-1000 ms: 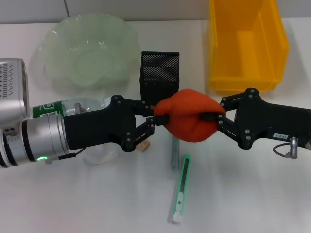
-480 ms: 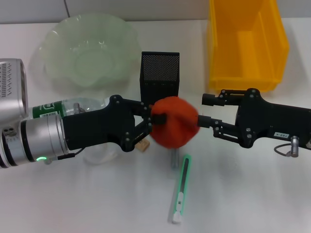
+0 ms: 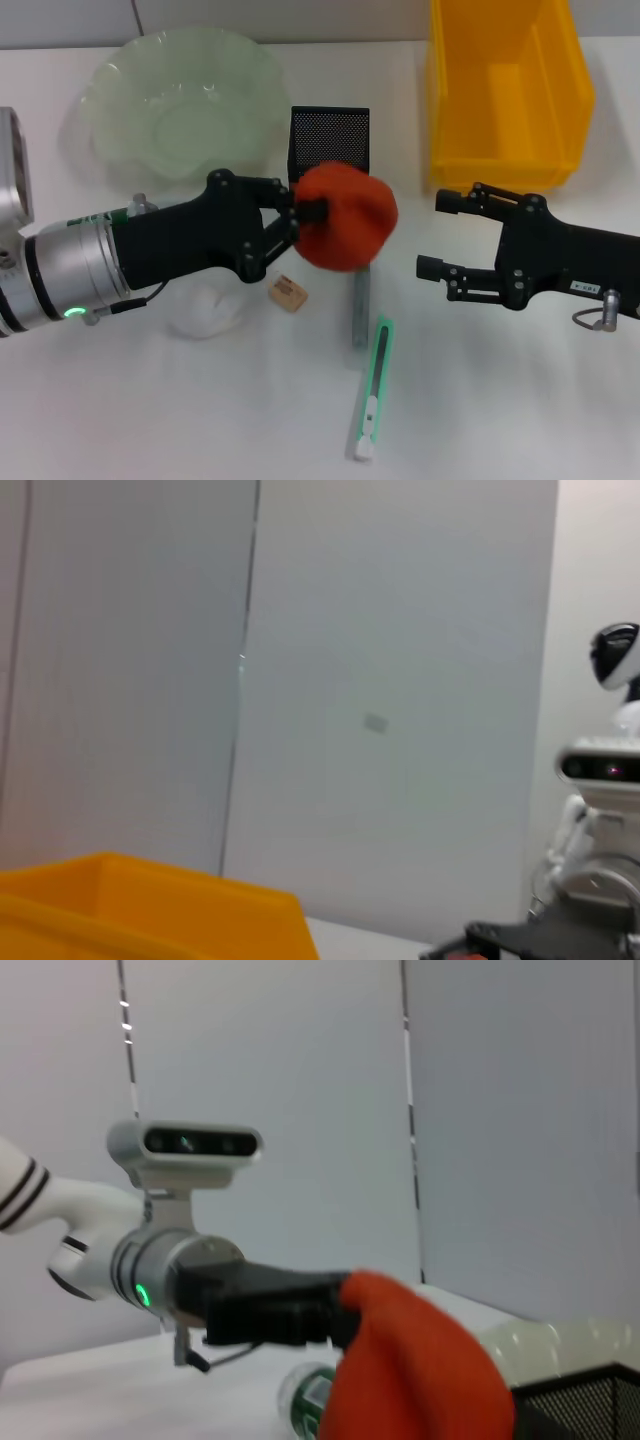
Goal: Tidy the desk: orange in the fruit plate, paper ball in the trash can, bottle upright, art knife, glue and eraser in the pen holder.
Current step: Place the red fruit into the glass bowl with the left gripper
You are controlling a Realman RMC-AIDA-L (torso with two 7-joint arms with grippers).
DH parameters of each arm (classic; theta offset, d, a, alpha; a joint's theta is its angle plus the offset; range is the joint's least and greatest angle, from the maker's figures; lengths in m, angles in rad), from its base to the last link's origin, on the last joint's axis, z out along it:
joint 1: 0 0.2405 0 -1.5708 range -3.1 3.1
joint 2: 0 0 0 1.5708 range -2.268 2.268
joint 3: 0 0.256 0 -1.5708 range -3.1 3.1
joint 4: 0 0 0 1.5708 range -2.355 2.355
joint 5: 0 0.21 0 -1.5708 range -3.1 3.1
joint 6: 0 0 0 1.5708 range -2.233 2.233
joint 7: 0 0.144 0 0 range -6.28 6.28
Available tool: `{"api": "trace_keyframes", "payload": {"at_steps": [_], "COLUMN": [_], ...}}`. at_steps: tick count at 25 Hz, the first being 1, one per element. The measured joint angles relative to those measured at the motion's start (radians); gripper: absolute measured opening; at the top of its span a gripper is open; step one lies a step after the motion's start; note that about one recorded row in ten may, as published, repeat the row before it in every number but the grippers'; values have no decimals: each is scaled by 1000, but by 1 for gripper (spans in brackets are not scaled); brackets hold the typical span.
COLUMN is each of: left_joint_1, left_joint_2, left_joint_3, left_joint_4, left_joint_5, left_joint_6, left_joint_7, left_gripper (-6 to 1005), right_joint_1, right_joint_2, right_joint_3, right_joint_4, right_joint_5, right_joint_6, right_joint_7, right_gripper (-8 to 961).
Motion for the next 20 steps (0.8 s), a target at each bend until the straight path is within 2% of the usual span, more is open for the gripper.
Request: {"api": "trace_keyframes", "payload": {"at_steps": [1, 9, 15, 18, 20], "left_joint_1": [3, 21, 46, 45, 45], "left_joint_2": [0, 2, -3, -4, -4], "left_joint_3": [-1, -15, -14, -14, -14], "left_joint_4": [0, 0, -6, -51, -51], "left_joint_5": [-8, -66, -198, -319, -319], "left_joint_6": [0, 4, -2, -42, -42], "left_joint_7": [0, 2, 18, 57, 57], "left_gripper": [88, 113, 132, 142, 148], "right_joint_1": [-5, -26, -29, -34, -35], "right_joint_2": [0, 3, 4, 5, 5], "right_joint_3": [0, 4, 13, 19, 22], "right_joint_4": [2, 30, 81, 89, 90], "right_joint_5": [1, 7, 25, 36, 36], "right_joint_6": [4, 49, 84, 87, 97], "right_joint_7": [-4, -36, -75, -86, -86], "right_gripper": [814, 820, 819, 818, 818]}}
